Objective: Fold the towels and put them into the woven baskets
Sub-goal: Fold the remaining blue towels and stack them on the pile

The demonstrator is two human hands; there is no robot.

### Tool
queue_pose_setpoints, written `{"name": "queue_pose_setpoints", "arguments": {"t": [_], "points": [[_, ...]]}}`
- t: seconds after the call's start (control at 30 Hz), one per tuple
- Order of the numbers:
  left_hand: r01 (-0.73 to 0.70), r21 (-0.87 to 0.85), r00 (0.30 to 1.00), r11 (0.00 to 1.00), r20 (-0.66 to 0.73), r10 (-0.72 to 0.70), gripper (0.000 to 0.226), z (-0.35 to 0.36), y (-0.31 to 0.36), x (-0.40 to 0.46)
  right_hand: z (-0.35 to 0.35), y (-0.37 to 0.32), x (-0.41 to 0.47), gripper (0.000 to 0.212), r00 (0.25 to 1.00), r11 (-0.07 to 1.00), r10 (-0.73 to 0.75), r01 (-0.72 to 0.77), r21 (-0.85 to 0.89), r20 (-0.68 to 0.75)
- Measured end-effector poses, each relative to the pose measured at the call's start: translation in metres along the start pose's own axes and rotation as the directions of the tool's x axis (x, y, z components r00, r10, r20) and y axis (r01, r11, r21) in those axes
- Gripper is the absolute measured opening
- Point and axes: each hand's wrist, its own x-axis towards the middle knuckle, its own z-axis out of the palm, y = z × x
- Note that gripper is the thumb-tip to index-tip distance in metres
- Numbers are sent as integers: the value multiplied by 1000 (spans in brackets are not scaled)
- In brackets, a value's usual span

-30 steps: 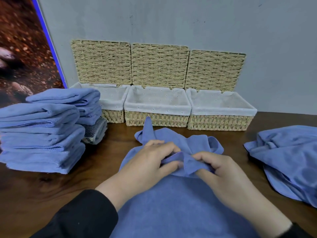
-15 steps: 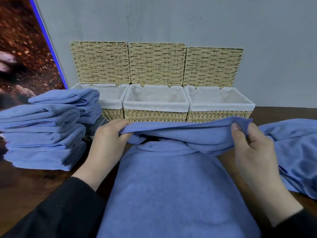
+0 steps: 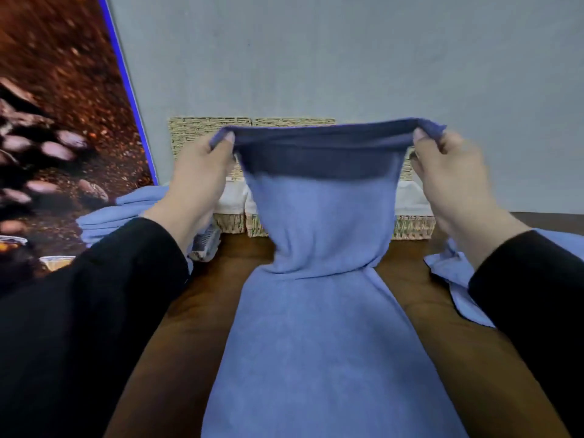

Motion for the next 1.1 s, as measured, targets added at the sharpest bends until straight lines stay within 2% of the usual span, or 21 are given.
{"name": "queue_pose_setpoints", "arguments": {"t": [0.1,0.13,0.2,0.27,0.33,0.37,0.47,0.53,0.6,0.77,0.87,1.0,1.07,1.1], "points": [[-187,190,978,964,-57,201,31,-4,30,-18,-5,-13,-18,40,992,988,-114,107,-114,-62],[-213,227,974,950,-32,226,28,-6,36,-30,-9,-11,-29,42,990,983,-132,124,-134,-53],[-233,298,973,926,63,224,37,-13,35,-55,-19,5,-55,42,996,984,-89,86,-159,-15],[-219,345,972,913,154,176,35,-23,15,-79,-28,27,-85,42,999,984,-19,26,-178,39],[-177,412,973,894,210,95,27,-34,-19,-105,-34,48,-117,23,988,987,37,-13,-159,148],[-139,451,972,882,234,33,24,-40,-38,-120,-36,58,-133,21,972,991,72,-45,-123,224],[-92,519,925,850,360,-120,41,-55,-81,-164,-41,85,-172,31,896,979,193,-152,-132,400],[-94,554,886,827,425,-184,29,-59,-95,-183,-44,98,-184,30,845,975,207,-139,-172,493],[-136,585,875,800,450,-180,24,-61,-102,-186,-47,100,-188,24,823,972,189,-78,-224,536],[-155,616,856,773,475,-207,34,-60,-108,-173,-44,94,-181,16,832,959,193,-47,-280,520],[-103,611,874,785,433,-223,31,-55,-103,-159,-38,94,-170,32,838,943,179,3,-333,516],[-61,568,947,821,292,-132,28,-56,-74,-143,-40,68,-153,16,944,969,68,15,-248,322],[-75,509,965,857,253,-65,28,-63,-55,-152,-50,50,-160,15,965,973,5,56,-225,262],[-82,472,964,878,260,-50,27,-68,-47,-161,-56,44,-168,15,961,980,3,53,-193,277]]}}
